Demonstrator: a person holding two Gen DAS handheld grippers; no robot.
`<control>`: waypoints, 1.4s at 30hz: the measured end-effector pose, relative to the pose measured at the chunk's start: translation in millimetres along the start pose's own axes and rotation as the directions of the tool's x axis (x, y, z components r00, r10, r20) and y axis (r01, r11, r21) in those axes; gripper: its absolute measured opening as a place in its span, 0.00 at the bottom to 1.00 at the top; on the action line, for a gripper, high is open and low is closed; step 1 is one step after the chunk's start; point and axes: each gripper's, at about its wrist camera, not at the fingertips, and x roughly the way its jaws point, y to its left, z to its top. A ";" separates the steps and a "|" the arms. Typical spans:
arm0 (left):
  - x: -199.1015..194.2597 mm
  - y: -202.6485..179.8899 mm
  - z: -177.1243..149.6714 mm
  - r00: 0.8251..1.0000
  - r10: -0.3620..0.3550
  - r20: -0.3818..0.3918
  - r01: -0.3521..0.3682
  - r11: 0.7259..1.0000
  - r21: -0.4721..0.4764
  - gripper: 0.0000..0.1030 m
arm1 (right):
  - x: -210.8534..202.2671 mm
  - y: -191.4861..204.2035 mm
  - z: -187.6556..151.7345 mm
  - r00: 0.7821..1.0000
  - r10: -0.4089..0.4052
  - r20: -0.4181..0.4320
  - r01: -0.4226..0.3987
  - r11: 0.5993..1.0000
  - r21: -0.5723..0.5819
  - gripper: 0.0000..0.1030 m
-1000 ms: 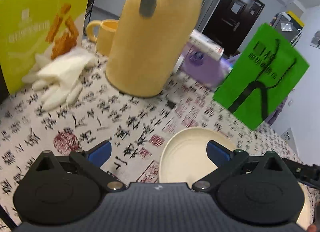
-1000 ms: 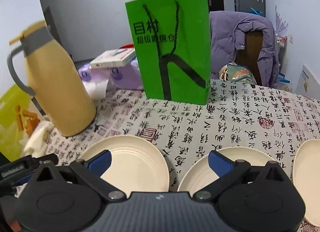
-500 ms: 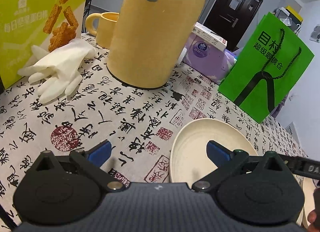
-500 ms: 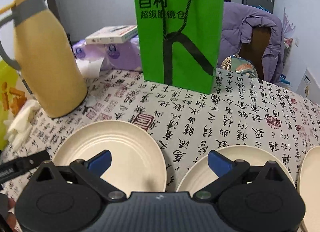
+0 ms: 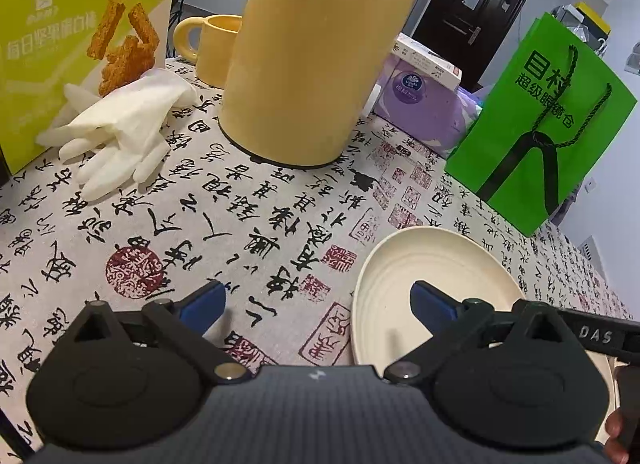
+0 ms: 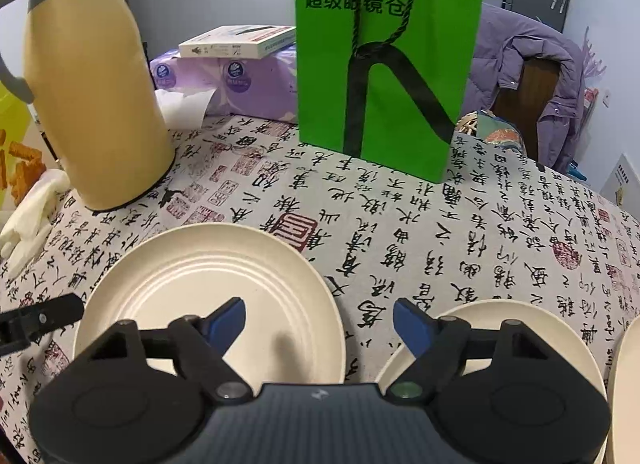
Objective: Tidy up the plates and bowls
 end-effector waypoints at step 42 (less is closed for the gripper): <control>12.8 -21.2 -12.2 0.990 -0.057 -0.128 0.072 0.991 0.110 0.34 | 18.5 -1.9 -9.1 0.996 0.002 -0.086 -0.004 1.000 -0.015 0.23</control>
